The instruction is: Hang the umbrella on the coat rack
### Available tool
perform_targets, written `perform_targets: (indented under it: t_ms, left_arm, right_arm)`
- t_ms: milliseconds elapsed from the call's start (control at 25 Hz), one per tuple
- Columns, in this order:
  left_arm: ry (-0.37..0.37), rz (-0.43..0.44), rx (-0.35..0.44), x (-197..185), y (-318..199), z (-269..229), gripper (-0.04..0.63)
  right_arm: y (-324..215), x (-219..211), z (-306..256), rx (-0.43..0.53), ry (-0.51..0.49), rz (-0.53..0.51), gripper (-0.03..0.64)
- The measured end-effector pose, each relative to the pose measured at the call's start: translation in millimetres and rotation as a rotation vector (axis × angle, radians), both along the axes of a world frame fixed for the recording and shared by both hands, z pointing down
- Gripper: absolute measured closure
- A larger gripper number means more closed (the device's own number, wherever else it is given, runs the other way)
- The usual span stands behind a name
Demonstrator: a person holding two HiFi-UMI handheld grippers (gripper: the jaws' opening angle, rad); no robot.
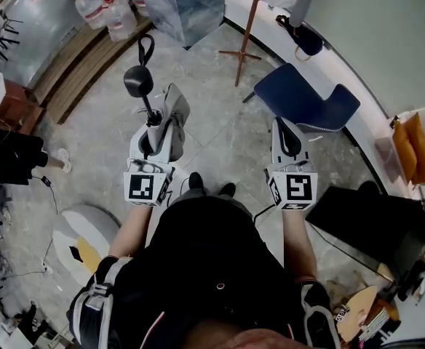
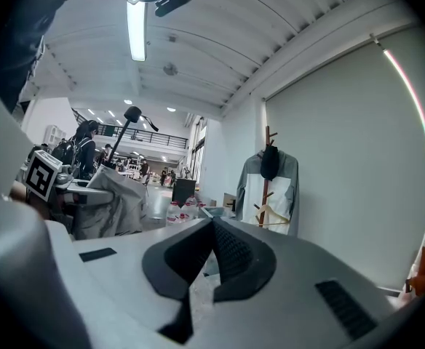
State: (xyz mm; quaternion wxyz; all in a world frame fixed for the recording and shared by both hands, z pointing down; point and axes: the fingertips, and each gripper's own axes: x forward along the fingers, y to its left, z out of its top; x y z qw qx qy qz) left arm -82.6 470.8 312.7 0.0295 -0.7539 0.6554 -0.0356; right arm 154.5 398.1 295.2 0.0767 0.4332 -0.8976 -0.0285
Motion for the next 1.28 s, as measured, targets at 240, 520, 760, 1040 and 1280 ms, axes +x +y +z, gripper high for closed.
perform_targets:
  t_ms: [240, 520, 760, 1040, 1280]
  left_arm:
    - [-0.003, 0.010, 0.000, 8.6, -9.6, -0.9, 0.491]
    - [-0.014, 0.017, 0.002, 7.3, -5.8, -0.2, 0.491]
    - [-0.012, 0.016, -0.023, 14.9, -10.7, 3.6, 0.491]
    - [-0.012, 0.000, -0.006, 28.0, -29.1, -4.7, 0.491]
    - [-0.020, -0.013, 0.001, 32.5, -41.8, -7.1, 0.491]
  right_arm:
    - [-5.7, 6.4, -0.9, 0.010, 0.010, -0.003, 0.616]
    - [-2.6, 9.8, -0.4, 0.009, 0.015, -0.006, 0.616]
    - [-8.2, 18.8, 0.4, 0.004, 0.018, -0.034, 0.616]
    - [-18.9, 29.7, 3.9, 0.002, 0.029, -0.093, 0.615]
    - [-21.6, 34.6, -0.8, 0.019, 0.027, -0.137, 0.615]
